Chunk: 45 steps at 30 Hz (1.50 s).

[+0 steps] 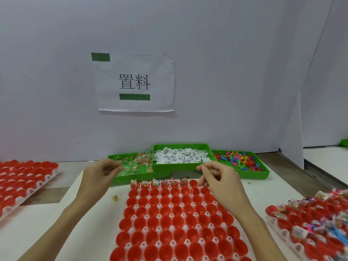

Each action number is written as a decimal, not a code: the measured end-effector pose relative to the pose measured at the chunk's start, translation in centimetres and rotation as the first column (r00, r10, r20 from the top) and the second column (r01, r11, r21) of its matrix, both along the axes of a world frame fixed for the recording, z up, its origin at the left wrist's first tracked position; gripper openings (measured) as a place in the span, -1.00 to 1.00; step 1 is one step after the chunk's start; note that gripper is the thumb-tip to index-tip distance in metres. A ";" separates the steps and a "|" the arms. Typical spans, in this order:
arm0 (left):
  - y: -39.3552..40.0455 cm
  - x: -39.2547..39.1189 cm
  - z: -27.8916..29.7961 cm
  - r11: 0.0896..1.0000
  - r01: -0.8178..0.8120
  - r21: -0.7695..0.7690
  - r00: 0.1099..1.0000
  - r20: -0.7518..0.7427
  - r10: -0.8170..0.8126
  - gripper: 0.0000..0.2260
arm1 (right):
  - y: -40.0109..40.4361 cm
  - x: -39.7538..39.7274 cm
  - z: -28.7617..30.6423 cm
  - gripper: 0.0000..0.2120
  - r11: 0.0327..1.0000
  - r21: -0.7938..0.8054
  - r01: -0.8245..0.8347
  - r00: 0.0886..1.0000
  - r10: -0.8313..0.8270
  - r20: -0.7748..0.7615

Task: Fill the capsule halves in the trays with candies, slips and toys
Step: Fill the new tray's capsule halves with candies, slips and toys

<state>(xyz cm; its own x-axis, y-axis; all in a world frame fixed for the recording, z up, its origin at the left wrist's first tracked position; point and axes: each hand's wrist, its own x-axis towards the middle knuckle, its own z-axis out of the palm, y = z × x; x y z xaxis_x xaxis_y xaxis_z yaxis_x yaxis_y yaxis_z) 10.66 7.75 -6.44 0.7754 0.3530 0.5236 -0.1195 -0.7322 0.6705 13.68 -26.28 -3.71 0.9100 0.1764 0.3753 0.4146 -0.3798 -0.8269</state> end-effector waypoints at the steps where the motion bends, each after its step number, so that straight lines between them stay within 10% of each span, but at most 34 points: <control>1: -0.9 -1.2 -0.1 0.999 0.023 -0.038 1.000 0.017 -0.023 -0.95 | 0.0 0.0 0.0 -0.85 1.000 -0.005 0.004 1.000 -0.004 -0.001; 15: -7.0 -8.9 -2.4 0.870 0.274 -0.410 0.962 0.109 -0.251 -0.84 | 1.0 -0.4 0.2 -0.84 0.994 -0.113 0.013 0.999 -0.008 0.044; 30: -6.5 -9.1 -2.1 0.871 0.266 -0.413 0.963 0.162 -0.217 -0.85 | 6.8 12.1 1.7 -0.86 0.746 -0.666 0.021 0.998 -0.053 -0.028; 45: -6.7 -9.1 -2.4 0.883 0.266 -0.388 0.964 0.115 -0.240 -0.85 | 8.0 14.4 0.7 -0.86 0.670 -0.742 0.006 0.996 -0.073 -0.058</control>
